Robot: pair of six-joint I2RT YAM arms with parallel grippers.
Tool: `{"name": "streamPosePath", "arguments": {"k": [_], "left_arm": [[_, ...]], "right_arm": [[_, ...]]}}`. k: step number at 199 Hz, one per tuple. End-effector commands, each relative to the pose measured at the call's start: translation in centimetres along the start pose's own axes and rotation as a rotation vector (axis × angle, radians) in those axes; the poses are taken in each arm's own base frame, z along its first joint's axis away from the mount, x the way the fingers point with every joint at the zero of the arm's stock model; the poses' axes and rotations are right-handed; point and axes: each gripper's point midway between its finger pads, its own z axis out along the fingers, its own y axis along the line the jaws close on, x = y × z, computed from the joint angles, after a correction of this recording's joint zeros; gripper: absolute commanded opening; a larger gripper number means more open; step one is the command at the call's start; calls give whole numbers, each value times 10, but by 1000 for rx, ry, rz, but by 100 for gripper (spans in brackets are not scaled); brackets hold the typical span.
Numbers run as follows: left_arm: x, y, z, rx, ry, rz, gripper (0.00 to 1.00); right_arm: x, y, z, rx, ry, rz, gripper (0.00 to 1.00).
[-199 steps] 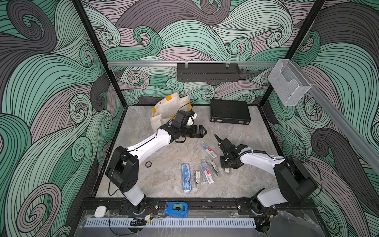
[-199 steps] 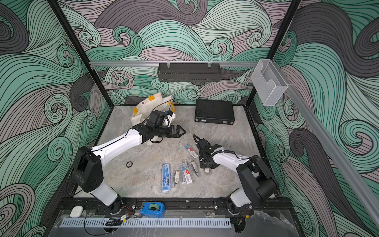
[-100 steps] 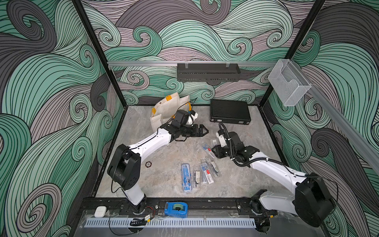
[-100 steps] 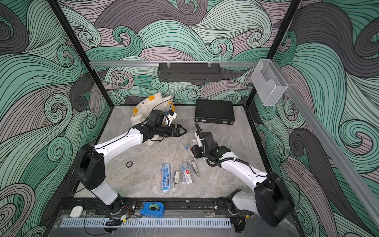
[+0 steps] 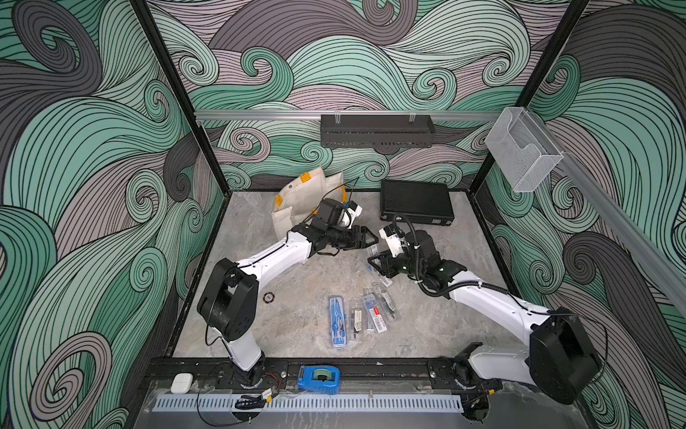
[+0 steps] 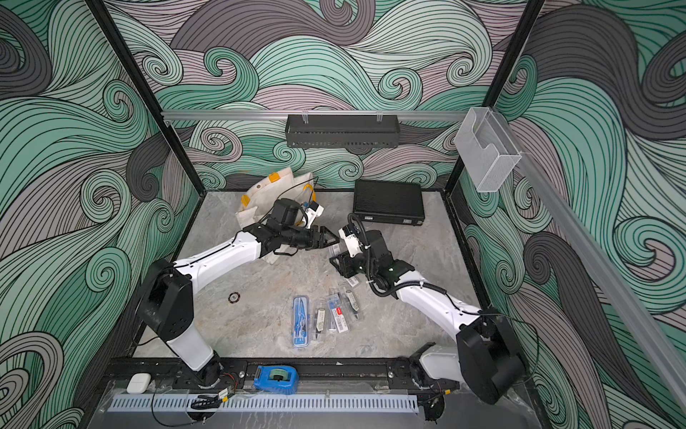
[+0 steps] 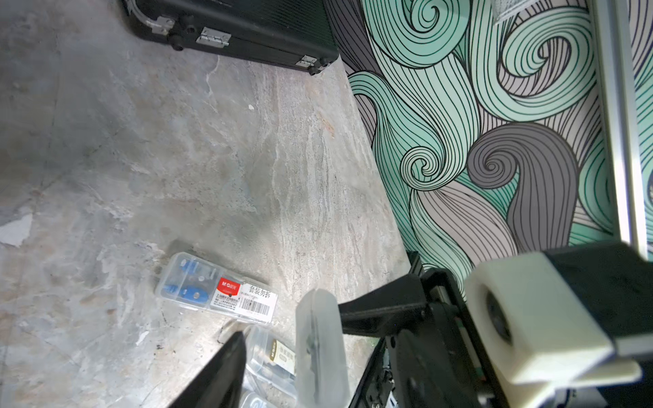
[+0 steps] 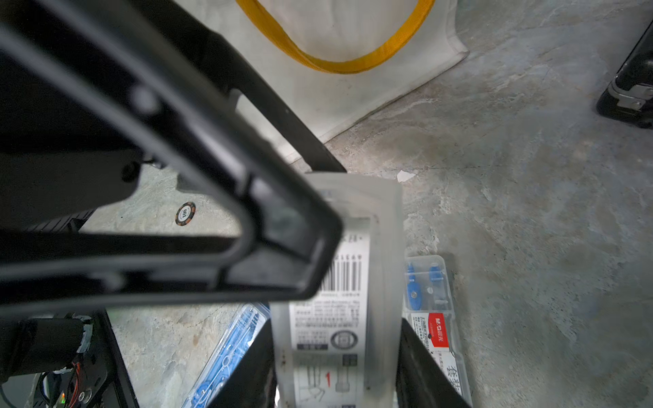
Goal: Put the compass set into the canvas bag
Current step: Pick up the compass set at the center of the board.
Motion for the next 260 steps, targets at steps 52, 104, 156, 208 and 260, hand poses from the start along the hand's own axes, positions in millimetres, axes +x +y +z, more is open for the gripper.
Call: {"name": "streamPosePath", "arguments": {"k": [52,104,156,208,260], "left_arm": [[-8,-5,9,19,12,-18,41],[-9,-9,14,54,15,-37,27],[-9,-6,17,52,20,-51,16],[-13,-1,16,18,-9,-43,12],[-29,5,1,-92,-63,25,10]], "right_arm": [[-20,6,0,-16,-49,-22,45],[-17,1,1,11,-44,-25,45],[-18,-1,3,26,-50,-27,46],[-22,-5,0,49,-55,-7,61],[-29,-16,-22,147,-77,6,100]]}}
